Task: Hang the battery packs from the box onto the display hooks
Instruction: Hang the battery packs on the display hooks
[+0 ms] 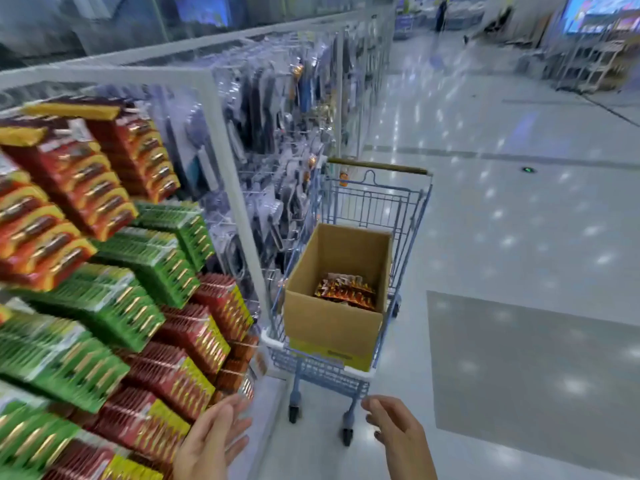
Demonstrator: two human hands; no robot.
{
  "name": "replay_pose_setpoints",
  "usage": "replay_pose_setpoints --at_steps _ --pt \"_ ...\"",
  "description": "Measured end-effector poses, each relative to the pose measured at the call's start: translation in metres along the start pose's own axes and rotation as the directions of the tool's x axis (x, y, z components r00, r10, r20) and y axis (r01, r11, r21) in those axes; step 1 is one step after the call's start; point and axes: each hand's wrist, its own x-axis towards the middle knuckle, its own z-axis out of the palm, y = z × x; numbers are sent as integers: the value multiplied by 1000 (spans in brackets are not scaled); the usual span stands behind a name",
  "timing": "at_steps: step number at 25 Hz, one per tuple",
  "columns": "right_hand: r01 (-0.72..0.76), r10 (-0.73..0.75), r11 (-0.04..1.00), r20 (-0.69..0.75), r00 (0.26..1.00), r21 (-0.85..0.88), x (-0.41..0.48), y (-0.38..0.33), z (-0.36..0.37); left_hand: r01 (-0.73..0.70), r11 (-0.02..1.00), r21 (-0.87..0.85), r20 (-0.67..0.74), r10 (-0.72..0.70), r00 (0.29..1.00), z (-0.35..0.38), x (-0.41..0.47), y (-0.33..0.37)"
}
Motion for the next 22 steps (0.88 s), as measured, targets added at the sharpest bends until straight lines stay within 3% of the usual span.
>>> replay_pose_setpoints --at_steps 2,9,22 --pt "-29 29 1000 -15 999 -2 22 -4 -17 -11 997 75 11 10 1000 31 9 -2" --pt "-80 80 997 -73 994 -4 101 -31 -26 102 991 92 -22 -100 995 108 67 0" --pt "-174 148 979 -217 965 -104 283 -101 45 35 971 237 248 -95 964 249 301 33"
